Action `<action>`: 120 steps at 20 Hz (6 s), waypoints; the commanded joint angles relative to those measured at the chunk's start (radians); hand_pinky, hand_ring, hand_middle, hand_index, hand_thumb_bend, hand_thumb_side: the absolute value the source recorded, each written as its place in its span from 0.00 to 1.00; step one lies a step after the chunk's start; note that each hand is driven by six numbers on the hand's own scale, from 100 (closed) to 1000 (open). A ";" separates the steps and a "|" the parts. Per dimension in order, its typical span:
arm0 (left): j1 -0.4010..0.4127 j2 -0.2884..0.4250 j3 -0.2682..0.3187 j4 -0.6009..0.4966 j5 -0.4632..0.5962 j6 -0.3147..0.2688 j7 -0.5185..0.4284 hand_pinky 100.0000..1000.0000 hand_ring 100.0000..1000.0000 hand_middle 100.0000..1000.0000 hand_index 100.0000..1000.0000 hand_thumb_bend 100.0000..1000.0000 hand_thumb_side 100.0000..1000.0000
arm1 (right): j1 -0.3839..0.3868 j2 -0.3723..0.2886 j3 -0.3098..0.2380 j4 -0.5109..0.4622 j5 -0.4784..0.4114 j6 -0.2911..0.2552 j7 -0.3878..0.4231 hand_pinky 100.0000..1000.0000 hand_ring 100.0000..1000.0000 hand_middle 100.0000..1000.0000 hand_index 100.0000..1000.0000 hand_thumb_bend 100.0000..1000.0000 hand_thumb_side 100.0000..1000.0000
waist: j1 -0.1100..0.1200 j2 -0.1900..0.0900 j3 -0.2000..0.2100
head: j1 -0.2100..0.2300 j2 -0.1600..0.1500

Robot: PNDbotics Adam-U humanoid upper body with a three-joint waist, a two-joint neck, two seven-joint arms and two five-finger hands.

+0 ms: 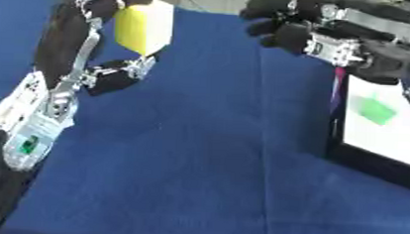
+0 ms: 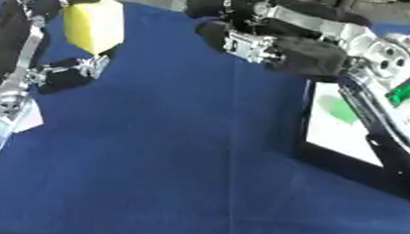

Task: Pick up the objects with one hand, pass them to the other hand, and then place them into the box on the other side of the table.

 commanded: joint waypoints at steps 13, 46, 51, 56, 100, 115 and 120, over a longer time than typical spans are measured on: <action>-0.035 -0.040 -0.040 -0.023 -0.017 -0.113 0.099 0.72 0.60 0.55 0.62 0.00 0.01 | -0.076 0.032 0.043 -0.017 -0.005 0.038 -0.018 1.00 1.00 1.00 1.00 0.00 0.63 | -0.001 -0.028 0.002 | -0.007 0.010; -0.046 -0.050 -0.097 -0.004 -0.014 -0.177 0.215 0.70 0.58 0.53 0.63 0.00 0.03 | -0.110 0.028 0.047 -0.017 0.061 0.031 -0.135 1.00 1.00 1.00 1.00 0.00 0.49 | -0.011 -0.022 0.007 | -0.018 0.008; -0.056 -0.049 -0.109 0.004 -0.025 -0.195 0.232 0.71 0.58 0.54 0.64 0.00 0.04 | -0.109 0.025 0.054 -0.017 0.061 0.033 -0.006 1.00 1.00 1.00 1.00 0.00 0.56 | -0.012 -0.022 0.009 | -0.023 0.004; -0.064 -0.049 -0.124 0.010 -0.048 -0.220 0.249 0.71 0.60 0.55 0.65 0.00 0.02 | -0.111 0.022 0.047 -0.006 0.045 0.008 0.082 1.00 1.00 1.00 1.00 0.00 0.55 | -0.013 -0.021 0.010 | -0.027 0.005; -0.076 -0.061 -0.192 0.009 -0.170 -0.294 0.374 0.69 0.59 0.55 0.65 0.00 0.00 | -0.100 0.033 0.037 0.161 0.004 -0.141 0.227 1.00 1.00 1.00 1.00 0.00 0.60 | -0.018 0.000 0.021 | -0.065 -0.001; -0.086 -0.069 -0.210 -0.002 -0.200 -0.318 0.408 0.69 0.58 0.54 0.64 0.00 0.00 | -0.108 0.044 0.040 0.200 0.008 -0.152 0.201 1.00 1.00 1.00 1.00 0.00 0.61 | -0.021 0.007 0.029 | -0.078 -0.005; -0.089 -0.070 -0.212 -0.001 -0.206 -0.323 0.416 0.69 0.58 0.54 0.64 0.00 0.00 | -0.111 0.047 0.046 0.198 0.004 -0.151 0.205 1.00 1.00 1.00 1.00 0.00 0.63 | -0.022 0.008 0.032 | -0.084 -0.009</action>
